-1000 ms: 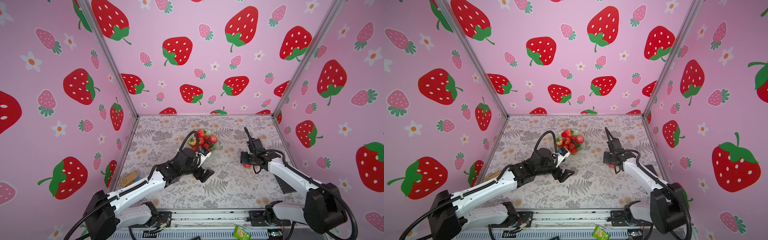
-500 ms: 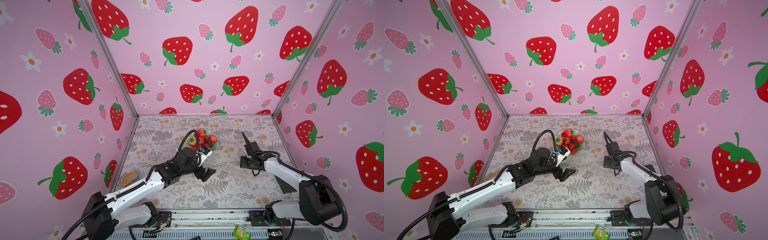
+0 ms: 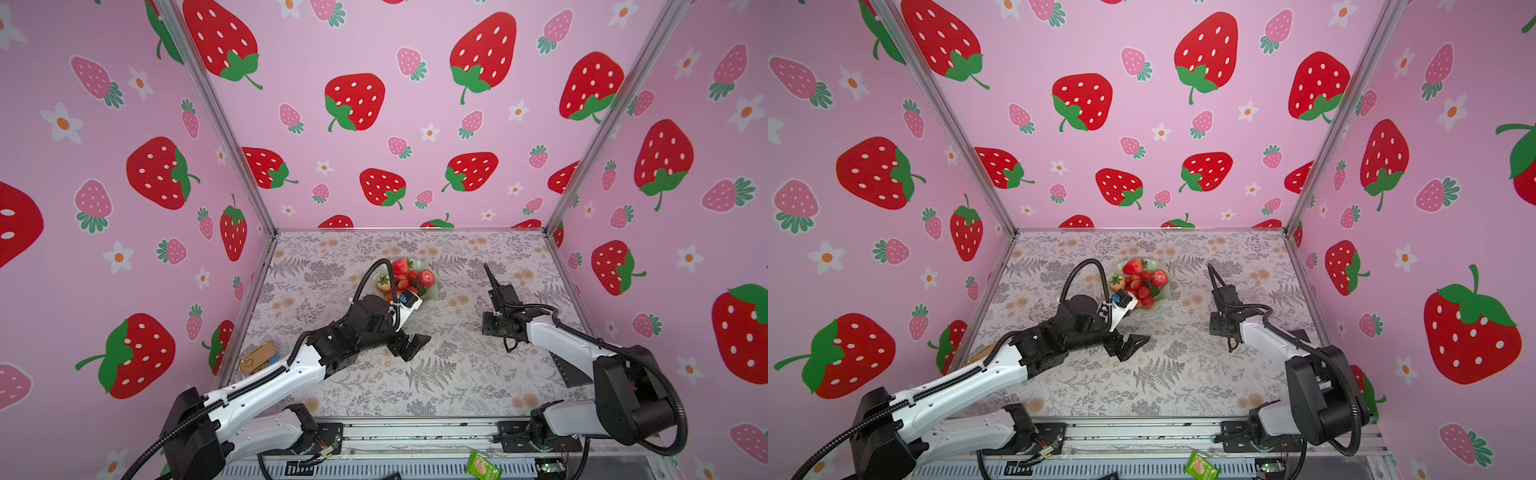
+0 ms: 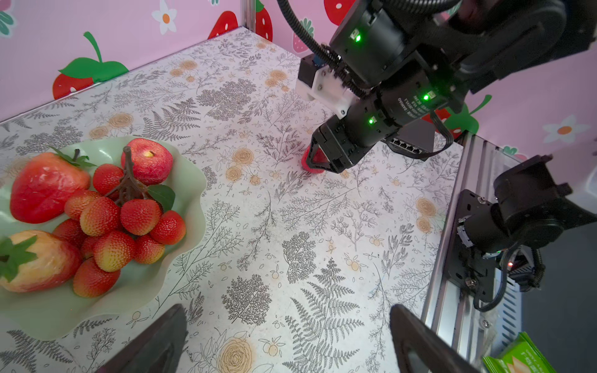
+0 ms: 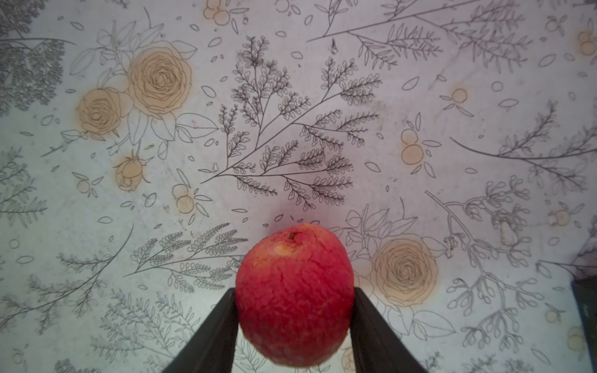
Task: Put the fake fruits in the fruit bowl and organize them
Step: 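Carry the second apple with the right gripper into the bowl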
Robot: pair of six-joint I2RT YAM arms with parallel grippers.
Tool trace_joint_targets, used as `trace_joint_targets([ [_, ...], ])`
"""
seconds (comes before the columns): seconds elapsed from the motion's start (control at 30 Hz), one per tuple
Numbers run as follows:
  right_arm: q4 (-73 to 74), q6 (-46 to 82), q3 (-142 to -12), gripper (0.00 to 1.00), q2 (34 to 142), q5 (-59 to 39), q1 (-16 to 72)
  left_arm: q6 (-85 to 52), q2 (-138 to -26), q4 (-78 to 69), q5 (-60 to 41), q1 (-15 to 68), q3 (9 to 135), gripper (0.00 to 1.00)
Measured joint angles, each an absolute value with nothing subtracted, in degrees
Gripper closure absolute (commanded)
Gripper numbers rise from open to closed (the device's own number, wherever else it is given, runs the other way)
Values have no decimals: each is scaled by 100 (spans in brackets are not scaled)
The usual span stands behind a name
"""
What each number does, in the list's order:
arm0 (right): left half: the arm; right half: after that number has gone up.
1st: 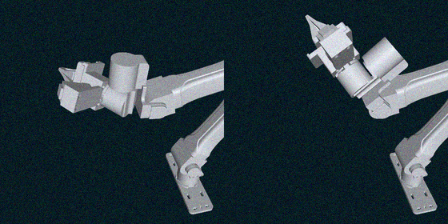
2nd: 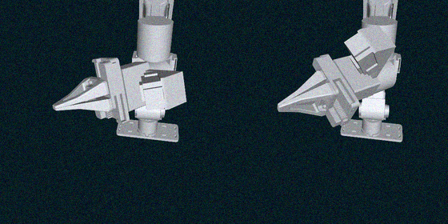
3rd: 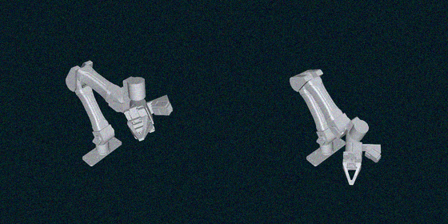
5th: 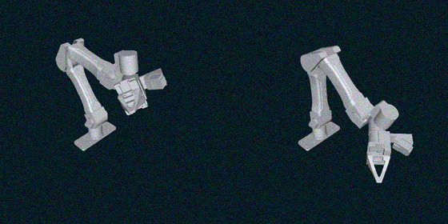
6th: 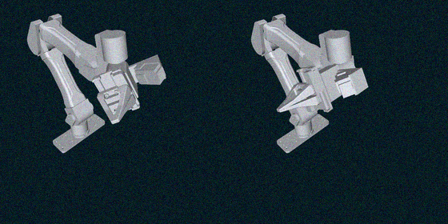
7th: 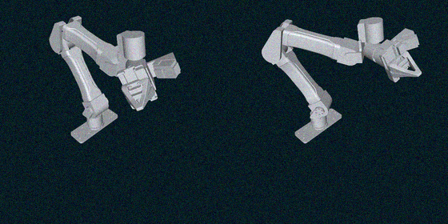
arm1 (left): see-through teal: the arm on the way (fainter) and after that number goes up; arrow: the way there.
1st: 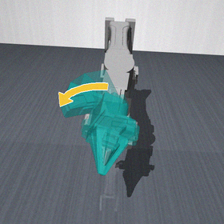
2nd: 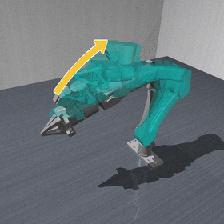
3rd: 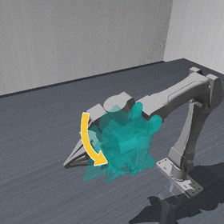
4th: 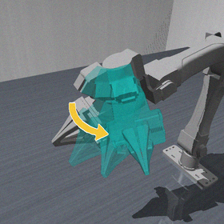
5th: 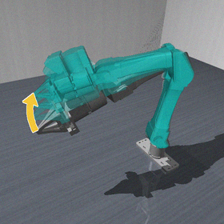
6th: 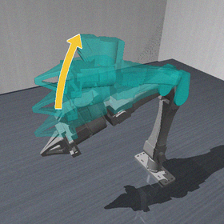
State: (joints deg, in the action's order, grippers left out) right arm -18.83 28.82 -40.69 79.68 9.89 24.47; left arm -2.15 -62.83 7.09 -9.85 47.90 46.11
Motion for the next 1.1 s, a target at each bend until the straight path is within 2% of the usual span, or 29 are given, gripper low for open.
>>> trace_joint_targets([
  [0.23,-1179,2517,-3736,56,7566,408,2600,-217,-5833,895,-384,4718,4611,1],
  [0.37,-379,2272,-3607,56,7120,-126,3133,-279,-5505,1138,-126,4517,4598,1],
  [0.5,735,2104,-3614,57,7124,-552,3782,-427,-5290,1350,30,4206,4554,1],
  [0.7,2268,1909,-3964,56,8040,-864,4484,-709,-5124,1734,126,3833,4438,1],
  [1.1,3872,1350,-4698,55,9911,-1227,4888,-908,-4565,2084,152,3463,4370,1],
])
